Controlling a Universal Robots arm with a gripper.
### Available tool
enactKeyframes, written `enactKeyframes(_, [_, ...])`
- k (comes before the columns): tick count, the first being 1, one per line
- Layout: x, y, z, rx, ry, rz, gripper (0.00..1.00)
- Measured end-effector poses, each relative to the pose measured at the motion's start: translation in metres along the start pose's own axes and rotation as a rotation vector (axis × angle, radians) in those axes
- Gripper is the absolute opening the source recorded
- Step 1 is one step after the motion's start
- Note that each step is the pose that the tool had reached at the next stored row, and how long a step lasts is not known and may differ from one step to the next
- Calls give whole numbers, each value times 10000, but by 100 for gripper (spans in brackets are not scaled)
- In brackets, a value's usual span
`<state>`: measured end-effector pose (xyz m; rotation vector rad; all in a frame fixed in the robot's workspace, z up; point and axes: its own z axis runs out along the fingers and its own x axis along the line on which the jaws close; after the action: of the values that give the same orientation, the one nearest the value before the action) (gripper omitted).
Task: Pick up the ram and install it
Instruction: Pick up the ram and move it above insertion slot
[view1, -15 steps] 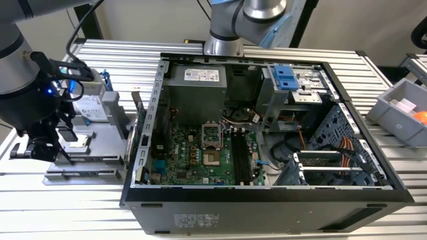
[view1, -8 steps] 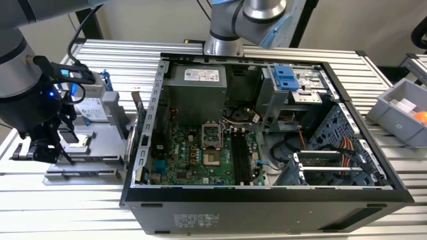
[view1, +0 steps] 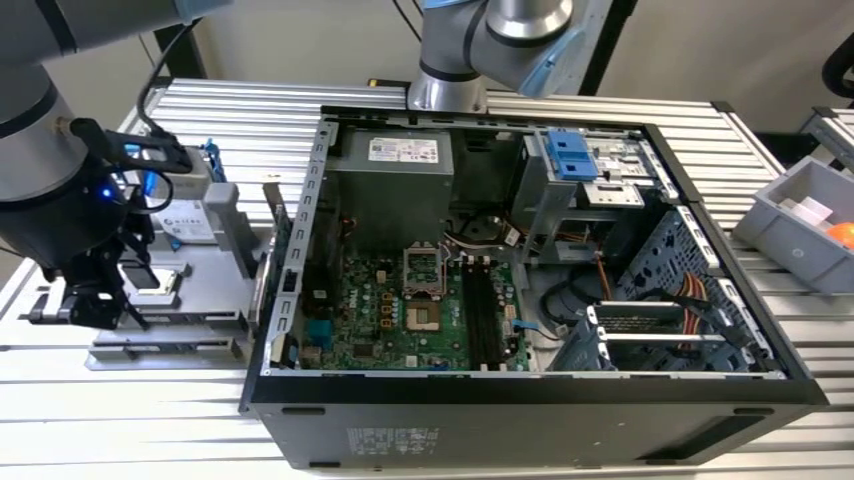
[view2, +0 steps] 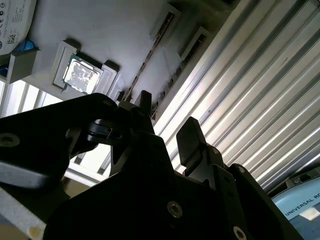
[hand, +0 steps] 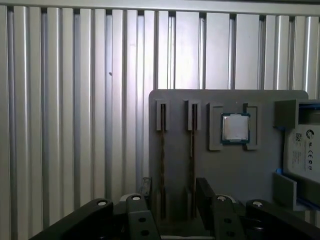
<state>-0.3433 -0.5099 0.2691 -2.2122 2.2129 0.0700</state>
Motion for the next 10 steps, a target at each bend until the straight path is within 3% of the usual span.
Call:
enactKeyframes(2, [0,-1,12,58,-1,-2,100])
enactKeyframes(10, [2,-2,64,62,-1,-3,100])
